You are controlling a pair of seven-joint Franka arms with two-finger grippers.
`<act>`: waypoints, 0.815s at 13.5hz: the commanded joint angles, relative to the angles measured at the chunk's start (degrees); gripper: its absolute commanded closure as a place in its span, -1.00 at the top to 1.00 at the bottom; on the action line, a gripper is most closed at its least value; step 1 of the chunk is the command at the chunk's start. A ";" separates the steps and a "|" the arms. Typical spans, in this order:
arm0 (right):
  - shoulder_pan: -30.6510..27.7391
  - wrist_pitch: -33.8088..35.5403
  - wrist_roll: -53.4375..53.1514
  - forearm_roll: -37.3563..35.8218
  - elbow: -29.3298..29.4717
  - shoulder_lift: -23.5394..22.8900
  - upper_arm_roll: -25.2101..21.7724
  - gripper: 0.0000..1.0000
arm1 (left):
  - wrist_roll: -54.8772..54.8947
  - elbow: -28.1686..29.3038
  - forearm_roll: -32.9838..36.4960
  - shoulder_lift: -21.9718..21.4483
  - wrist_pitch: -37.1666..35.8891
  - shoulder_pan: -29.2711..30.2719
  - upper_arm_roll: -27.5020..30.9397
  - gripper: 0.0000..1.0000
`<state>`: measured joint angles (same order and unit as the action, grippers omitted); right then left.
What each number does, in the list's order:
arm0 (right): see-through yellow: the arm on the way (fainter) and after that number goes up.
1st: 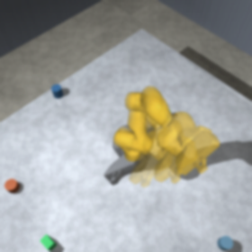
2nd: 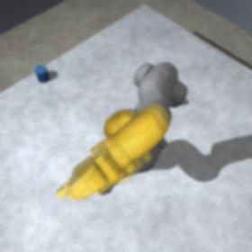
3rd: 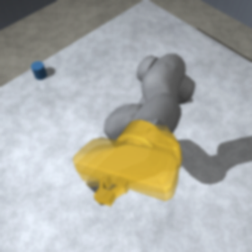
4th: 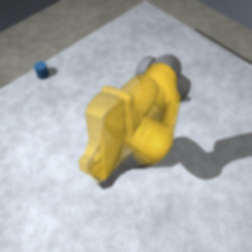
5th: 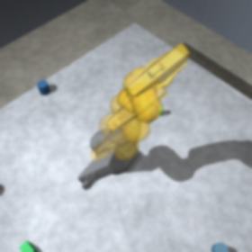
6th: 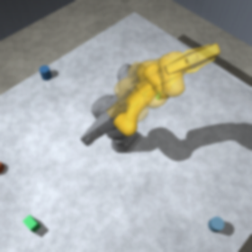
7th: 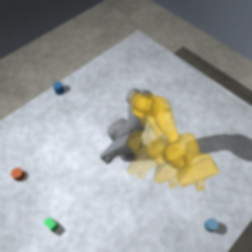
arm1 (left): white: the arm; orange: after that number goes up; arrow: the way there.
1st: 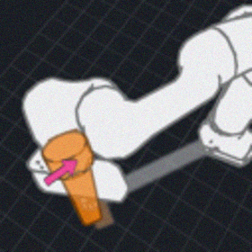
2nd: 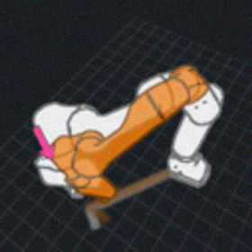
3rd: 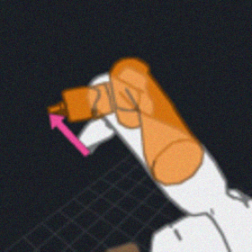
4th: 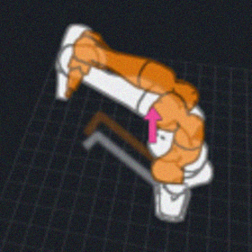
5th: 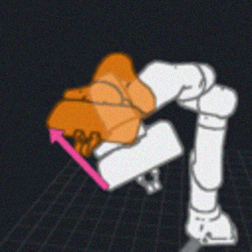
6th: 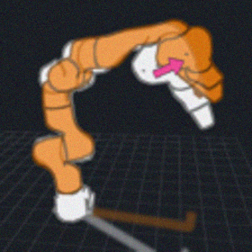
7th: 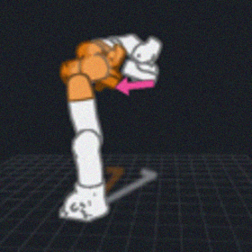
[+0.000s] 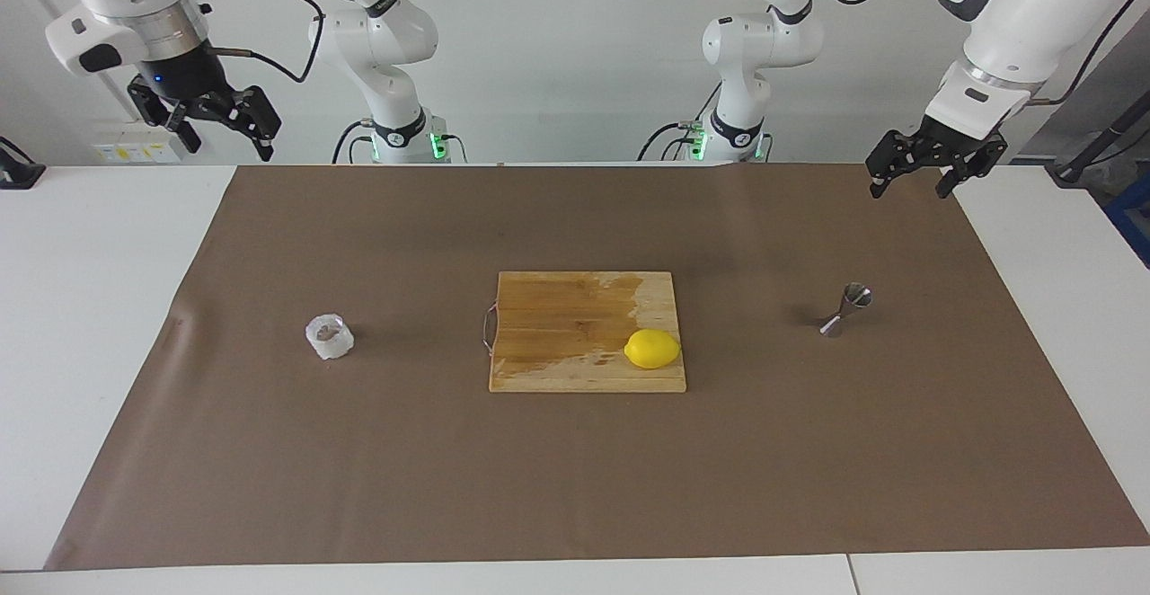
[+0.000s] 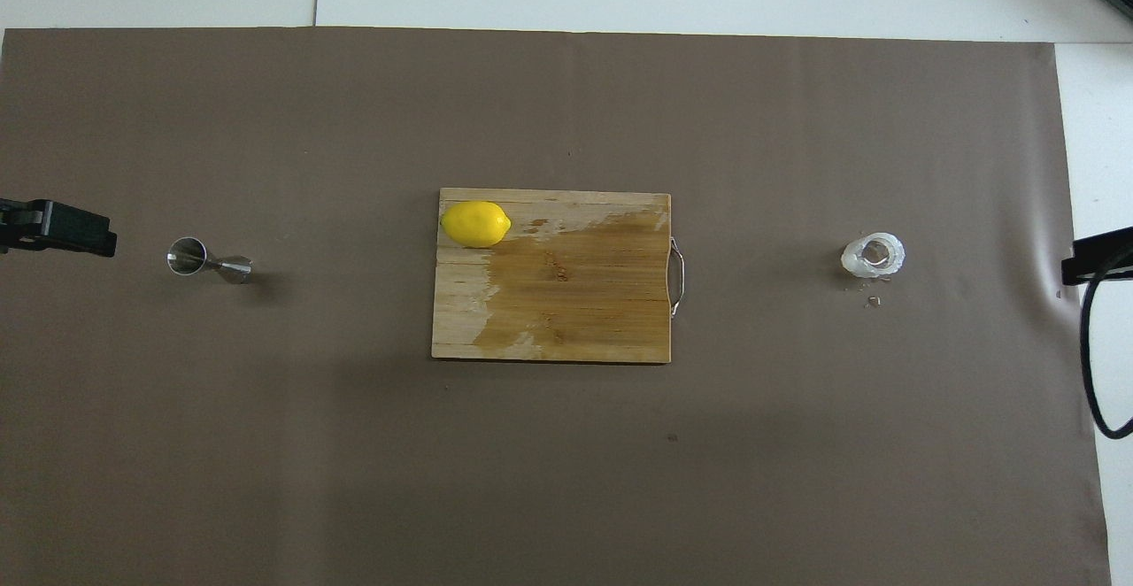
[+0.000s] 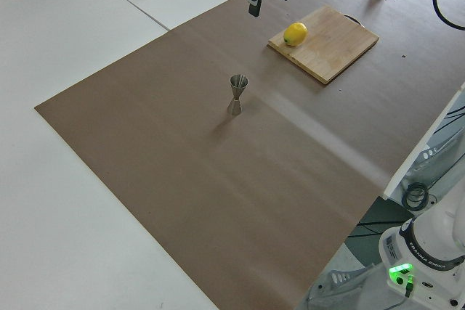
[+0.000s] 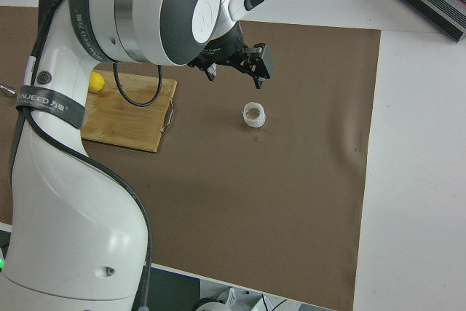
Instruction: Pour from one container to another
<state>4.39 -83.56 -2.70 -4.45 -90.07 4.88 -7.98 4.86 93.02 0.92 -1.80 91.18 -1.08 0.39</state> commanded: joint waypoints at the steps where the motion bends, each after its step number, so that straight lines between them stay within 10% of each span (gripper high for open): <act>1: -0.35 -0.73 1.65 0.94 -1.86 1.62 -0.02 1.00 | 0.77 1.55 -0.31 -1.45 0.84 -0.68 0.75 1.00; 11: -0.52 -3.37 1.56 0.94 -4.06 2.41 -0.02 1.00 | -4.05 7.34 -6.17 -3.91 3.38 -0.33 9.08 1.00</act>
<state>4.38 -85.26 -2.63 -4.45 -91.38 5.17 -7.98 3.45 95.37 -1.38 -2.76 91.56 -1.06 6.19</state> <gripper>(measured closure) 0.000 0.000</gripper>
